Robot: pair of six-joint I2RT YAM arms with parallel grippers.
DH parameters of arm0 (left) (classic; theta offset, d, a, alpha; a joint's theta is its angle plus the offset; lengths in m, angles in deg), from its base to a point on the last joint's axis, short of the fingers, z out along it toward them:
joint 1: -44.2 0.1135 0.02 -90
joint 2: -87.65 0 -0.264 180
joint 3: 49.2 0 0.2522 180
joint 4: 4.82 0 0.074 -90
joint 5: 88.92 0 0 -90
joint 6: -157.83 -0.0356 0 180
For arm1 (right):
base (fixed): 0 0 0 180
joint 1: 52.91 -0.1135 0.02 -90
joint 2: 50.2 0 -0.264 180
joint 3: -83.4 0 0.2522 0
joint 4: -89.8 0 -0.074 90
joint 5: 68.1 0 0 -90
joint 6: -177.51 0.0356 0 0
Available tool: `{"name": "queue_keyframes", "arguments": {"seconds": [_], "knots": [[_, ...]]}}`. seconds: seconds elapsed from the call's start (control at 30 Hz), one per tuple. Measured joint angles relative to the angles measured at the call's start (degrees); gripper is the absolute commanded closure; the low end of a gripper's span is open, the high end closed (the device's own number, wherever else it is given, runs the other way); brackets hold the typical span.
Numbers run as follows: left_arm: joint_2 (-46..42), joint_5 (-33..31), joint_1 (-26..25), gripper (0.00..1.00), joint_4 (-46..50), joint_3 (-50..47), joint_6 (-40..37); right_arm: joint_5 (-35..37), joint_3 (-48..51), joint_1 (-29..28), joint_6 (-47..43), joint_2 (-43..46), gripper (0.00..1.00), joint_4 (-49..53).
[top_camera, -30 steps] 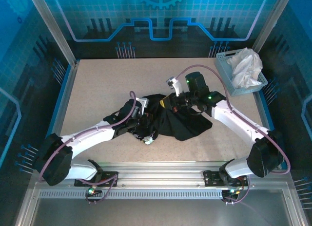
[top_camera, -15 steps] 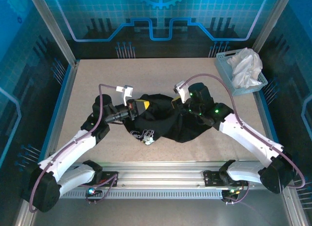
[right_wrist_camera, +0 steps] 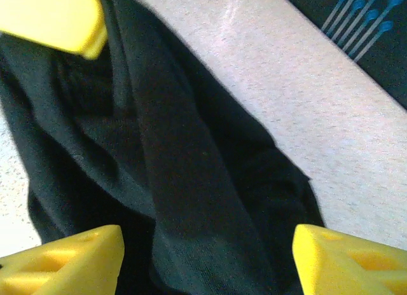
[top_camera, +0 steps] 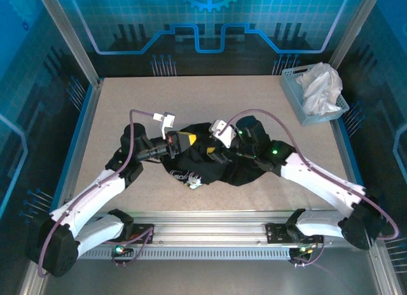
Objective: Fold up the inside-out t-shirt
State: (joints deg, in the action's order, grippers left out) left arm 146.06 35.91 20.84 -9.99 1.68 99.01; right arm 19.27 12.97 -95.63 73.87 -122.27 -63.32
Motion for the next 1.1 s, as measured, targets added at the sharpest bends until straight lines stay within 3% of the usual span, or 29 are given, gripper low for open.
{"name": "queue_keyframes", "arguments": {"seconds": [0.03, 0.07, 0.13, 0.3, 0.47, 0.63, 0.83, 1.1], "knots": [[-0.15, -0.02, 0.02, 1.00, 0.13, 0.00, 0.00, -1.40, -0.50, 0.07, 0.02, -2.45, 0.72, -0.39], [-0.52, -0.46, 0.07, 1.00, 0.44, 0.00, 0.00, -3.23, -1.57, 0.48, 0.15, -5.22, 0.85, -0.44], [-2.23, -4.48, 0.04, 1.00, 2.38, -0.02, 0.00, -8.02, -3.34, 1.88, 1.27, -8.90, 0.99, -0.46], [-4.68, -21.99, 0.15, 0.85, 11.98, 1.55, -0.50, -26.95, -3.06, 9.84, 12.11, -6.12, 1.00, -5.01], [-1.57, -33.42, 0.22, 0.60, 21.88, 4.96, -2.67, -38.99, -2.60, 9.62, 24.06, -4.42, 1.00, -14.62], [-5.97, -37.18, -2.86, 0.44, 28.24, 4.96, -5.22, -41.40, -1.70, 10.29, 31.89, -4.94, 1.00, -18.05], [-11.93, -38.03, -14.64, 0.44, 30.45, 4.96, -9.40, -41.35, -1.73, 11.15, 36.79, -6.95, 1.00, -18.34], [-2.95, -41.59, -23.06, 0.38, 32.57, 8.31, -14.69, -40.96, -2.32, 12.09, 39.80, -7.04, 1.00, -17.86]]}}
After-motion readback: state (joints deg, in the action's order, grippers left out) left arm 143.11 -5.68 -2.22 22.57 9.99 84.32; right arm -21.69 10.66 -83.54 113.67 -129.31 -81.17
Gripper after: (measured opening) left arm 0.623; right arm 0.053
